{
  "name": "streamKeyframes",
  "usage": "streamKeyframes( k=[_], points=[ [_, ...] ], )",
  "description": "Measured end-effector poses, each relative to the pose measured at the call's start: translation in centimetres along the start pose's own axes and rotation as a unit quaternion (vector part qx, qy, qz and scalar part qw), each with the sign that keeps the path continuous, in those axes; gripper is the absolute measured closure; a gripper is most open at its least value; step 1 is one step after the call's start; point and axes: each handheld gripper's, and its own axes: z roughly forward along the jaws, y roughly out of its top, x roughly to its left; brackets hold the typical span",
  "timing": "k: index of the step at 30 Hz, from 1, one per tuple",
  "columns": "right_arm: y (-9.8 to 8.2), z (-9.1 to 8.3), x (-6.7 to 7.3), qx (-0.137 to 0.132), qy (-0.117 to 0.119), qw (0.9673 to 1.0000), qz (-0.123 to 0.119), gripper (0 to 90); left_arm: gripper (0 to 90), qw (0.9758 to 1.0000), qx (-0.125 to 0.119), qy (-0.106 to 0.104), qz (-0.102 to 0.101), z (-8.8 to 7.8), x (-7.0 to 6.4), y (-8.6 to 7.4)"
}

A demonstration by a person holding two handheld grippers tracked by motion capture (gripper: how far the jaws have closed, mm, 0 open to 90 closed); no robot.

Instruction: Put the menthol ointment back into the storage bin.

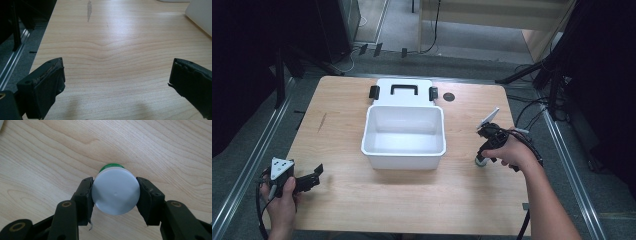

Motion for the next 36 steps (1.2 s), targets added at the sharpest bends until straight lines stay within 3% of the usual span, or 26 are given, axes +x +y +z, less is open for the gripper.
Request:
streamKeyframes(
  k=[18,27,36],
  points=[
    [1.3,-3.4,1.2,-0.009,0.003,0.9996,-0.026,51.9,0.6,1.0000,0.000,0.000,0.002,0.0,0.0,0.0],
    [2.1,-4.8,1.7,-0.011,0.017,0.9992,-0.035,51.9,0.7,1.0000,0.000,-0.001,0.001,0.0,0.0,0.0],
    [3.1,-6.6,2.4,-0.014,0.009,0.9985,-0.052,51.9,0.7,1.0000,0.000,-0.001,0.001,0.0,0.0,0.0]
  ],
)
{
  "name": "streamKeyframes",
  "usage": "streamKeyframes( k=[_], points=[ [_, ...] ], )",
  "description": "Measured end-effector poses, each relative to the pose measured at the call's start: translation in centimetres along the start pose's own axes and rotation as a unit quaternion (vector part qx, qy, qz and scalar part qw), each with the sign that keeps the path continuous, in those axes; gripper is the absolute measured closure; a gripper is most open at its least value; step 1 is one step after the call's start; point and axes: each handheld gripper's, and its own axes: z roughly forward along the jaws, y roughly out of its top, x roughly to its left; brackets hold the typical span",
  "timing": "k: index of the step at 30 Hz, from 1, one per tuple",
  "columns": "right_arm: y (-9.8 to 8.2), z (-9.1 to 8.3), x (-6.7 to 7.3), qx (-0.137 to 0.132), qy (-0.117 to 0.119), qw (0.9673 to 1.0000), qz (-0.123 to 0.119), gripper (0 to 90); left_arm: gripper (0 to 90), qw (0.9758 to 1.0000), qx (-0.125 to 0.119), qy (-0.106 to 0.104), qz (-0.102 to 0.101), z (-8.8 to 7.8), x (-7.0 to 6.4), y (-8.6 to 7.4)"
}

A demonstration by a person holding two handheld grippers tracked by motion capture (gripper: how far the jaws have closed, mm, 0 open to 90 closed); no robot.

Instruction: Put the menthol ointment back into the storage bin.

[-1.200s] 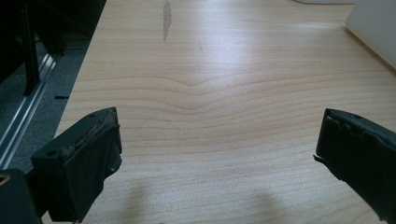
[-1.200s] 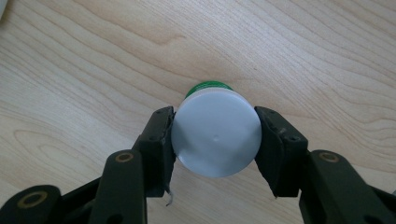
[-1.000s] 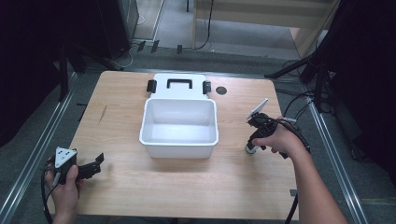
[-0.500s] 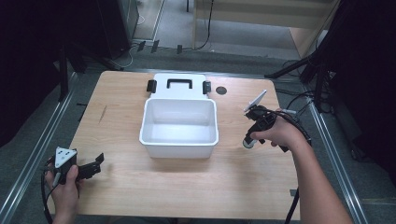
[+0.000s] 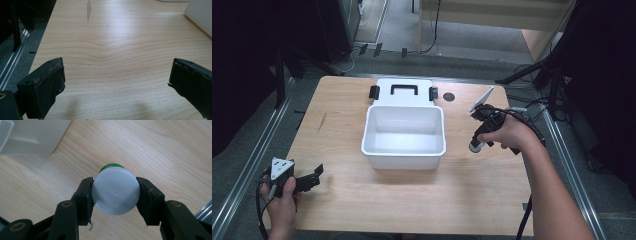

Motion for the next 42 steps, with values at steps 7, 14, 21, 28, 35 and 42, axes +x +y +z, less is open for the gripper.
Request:
streamKeyframes(
  k=[7,14,21,28,35,42],
  points=[
    [0.8,-0.9,0.7,0.000,-0.002,0.9999,-0.010,52.0,0.7,1.0000,0.000,-0.001,-0.001,0.0,0.0,0.0],
    [2.0,-1.9,1.5,-0.003,-0.002,0.9998,-0.022,51.9,0.7,1.0000,-0.001,0.000,-0.001,0.0,0.0,0.0],
    [3.1,-3.0,2.2,-0.004,0.001,0.9996,-0.028,51.9,0.7,1.0000,0.002,-0.001,0.000,0.0,0.0,0.0],
    [4.1,-3.9,3.1,-0.002,0.000,0.9993,-0.038,51.9,0.7,1.0000,0.003,-0.002,0.000,0.1,0.0,0.0],
    [5.4,-5.0,4.1,-0.005,0.001,0.9987,-0.051,51.9,0.7,1.0000,0.005,-0.002,0.000,0.1,0.0,0.1],
    [6.4,-5.8,5.1,-0.007,0.005,0.9983,-0.058,51.9,0.7,1.0000,0.005,-0.004,-0.002,0.1,0.1,0.1]
  ],
)
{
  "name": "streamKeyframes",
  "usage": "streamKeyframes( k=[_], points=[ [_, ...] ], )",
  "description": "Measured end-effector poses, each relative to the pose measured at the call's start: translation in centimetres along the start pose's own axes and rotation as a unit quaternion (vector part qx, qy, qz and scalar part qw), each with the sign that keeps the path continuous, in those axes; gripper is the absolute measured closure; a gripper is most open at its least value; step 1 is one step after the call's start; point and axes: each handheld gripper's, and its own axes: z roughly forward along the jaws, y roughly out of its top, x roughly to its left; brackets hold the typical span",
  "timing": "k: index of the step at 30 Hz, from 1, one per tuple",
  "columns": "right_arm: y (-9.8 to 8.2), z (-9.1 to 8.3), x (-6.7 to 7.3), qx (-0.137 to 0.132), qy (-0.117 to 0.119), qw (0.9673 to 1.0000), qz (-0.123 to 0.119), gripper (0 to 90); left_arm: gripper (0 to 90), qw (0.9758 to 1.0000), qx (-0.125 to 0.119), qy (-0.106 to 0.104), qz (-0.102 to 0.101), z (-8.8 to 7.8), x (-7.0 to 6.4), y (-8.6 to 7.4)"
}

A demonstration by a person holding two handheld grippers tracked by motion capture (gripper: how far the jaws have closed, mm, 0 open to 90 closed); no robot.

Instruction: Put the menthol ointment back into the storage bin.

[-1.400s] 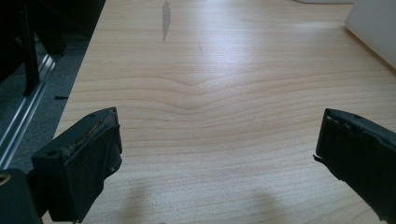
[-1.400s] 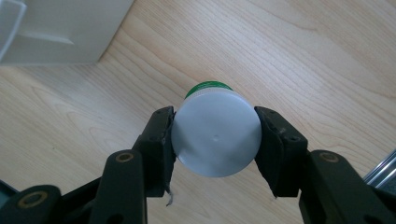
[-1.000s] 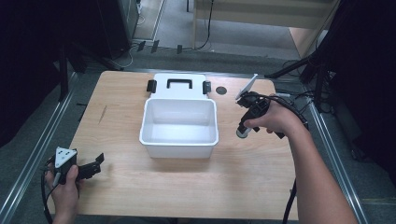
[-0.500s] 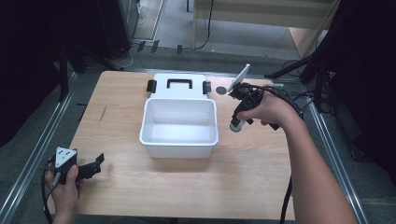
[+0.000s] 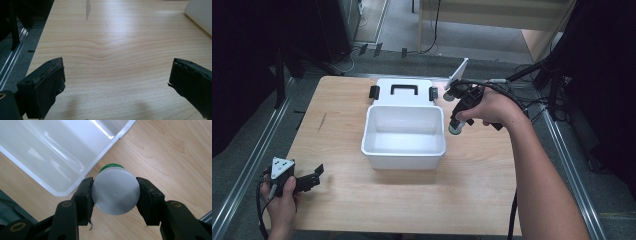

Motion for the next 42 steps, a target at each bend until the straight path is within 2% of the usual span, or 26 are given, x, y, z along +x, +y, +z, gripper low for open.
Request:
streamKeyframes(
  k=[16,19,23,31,33,37,39,42],
  points=[
    [1.7,-0.3,1.5,-0.007,0.007,0.9997,-0.023,51.9,0.7,1.0000,0.000,0.000,-0.002,0.0,0.0,0.0],
    [2.1,-0.2,1.8,-0.009,0.006,0.9993,-0.035,51.9,0.7,1.0000,0.000,-0.001,-0.002,0.0,0.0,0.0],
    [2.5,-0.1,2.2,-0.009,0.008,0.9991,-0.040,51.9,0.7,1.0000,0.000,-0.001,-0.003,0.0,0.0,0.0],
    [3.2,0.4,3.1,-0.007,0.012,0.9973,-0.072,51.9,0.7,1.0000,0.001,-0.002,-0.002,0.0,0.1,0.0],
    [3.2,0.6,3.2,-0.009,0.009,0.9959,-0.090,51.9,0.7,1.0000,0.001,-0.001,-0.003,0.0,0.1,0.0],
    [3.3,1.0,3.4,-0.009,0.005,0.9897,-0.143,51.9,0.7,1.0000,0.001,-0.002,-0.003,0.0,0.1,0.0],
    [3.3,1.2,3.6,-0.015,0.003,0.9837,-0.179,51.9,0.8,1.0000,0.001,-0.002,-0.003,0.0,0.1,0.0],
    [3.3,1.4,3.8,-0.020,0.000,0.9763,-0.215,51.9,0.7,1.0000,0.002,-0.002,-0.003,0.0,0.1,0.0]
  ],
)
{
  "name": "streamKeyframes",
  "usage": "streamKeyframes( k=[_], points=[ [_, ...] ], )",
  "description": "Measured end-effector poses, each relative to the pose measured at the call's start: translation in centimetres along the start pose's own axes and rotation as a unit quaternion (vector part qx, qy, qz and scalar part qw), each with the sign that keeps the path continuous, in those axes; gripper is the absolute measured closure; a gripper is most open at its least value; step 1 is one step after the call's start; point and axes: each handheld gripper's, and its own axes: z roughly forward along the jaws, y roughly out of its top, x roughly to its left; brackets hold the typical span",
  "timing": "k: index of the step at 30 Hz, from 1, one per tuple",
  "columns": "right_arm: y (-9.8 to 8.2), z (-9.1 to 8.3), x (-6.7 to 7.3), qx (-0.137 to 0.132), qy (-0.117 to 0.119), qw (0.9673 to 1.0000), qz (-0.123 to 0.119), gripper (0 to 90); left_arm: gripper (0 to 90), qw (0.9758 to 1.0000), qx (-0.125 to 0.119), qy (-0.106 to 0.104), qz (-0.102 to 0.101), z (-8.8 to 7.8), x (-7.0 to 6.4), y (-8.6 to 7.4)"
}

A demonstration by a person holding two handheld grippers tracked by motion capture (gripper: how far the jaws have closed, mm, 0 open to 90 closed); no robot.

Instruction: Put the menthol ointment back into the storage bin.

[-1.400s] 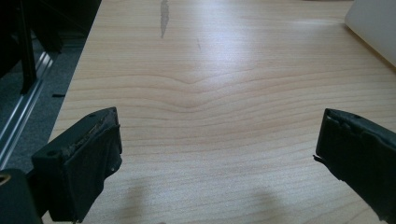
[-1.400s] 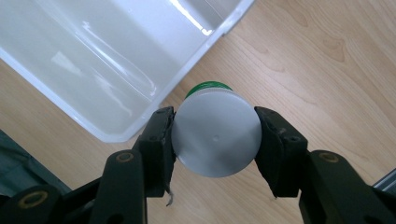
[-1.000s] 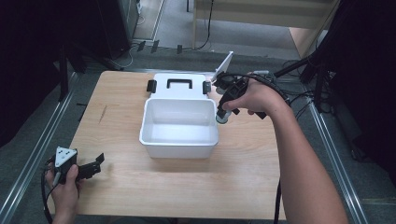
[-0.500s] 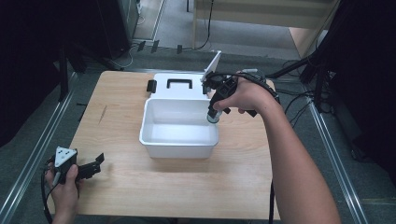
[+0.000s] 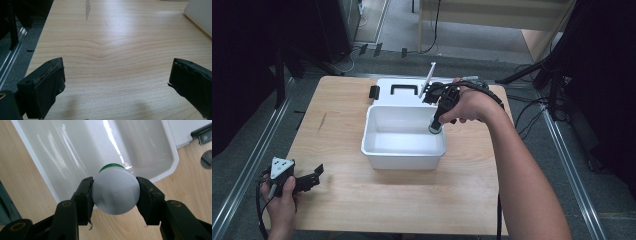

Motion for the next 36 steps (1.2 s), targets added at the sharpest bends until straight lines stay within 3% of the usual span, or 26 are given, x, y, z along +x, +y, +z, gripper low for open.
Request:
streamKeyframes(
  k=[5,10,36],
  points=[
    [0.2,0.7,0.2,0.006,-0.002,0.9992,-0.040,51.9,0.8,1.0000,0.001,-0.001,-0.001,0.0,0.0,0.0],
    [0.2,1.6,0.2,0.014,-0.001,0.9983,-0.057,51.9,0.7,1.0000,0.000,-0.002,-0.001,0.0,0.0,0.0],
    [0.1,5.2,0.4,0.028,-0.001,0.9965,-0.079,51.9,0.8,1.0000,0.001,-0.002,0.002,0.0,0.1,0.0]
  ],
)
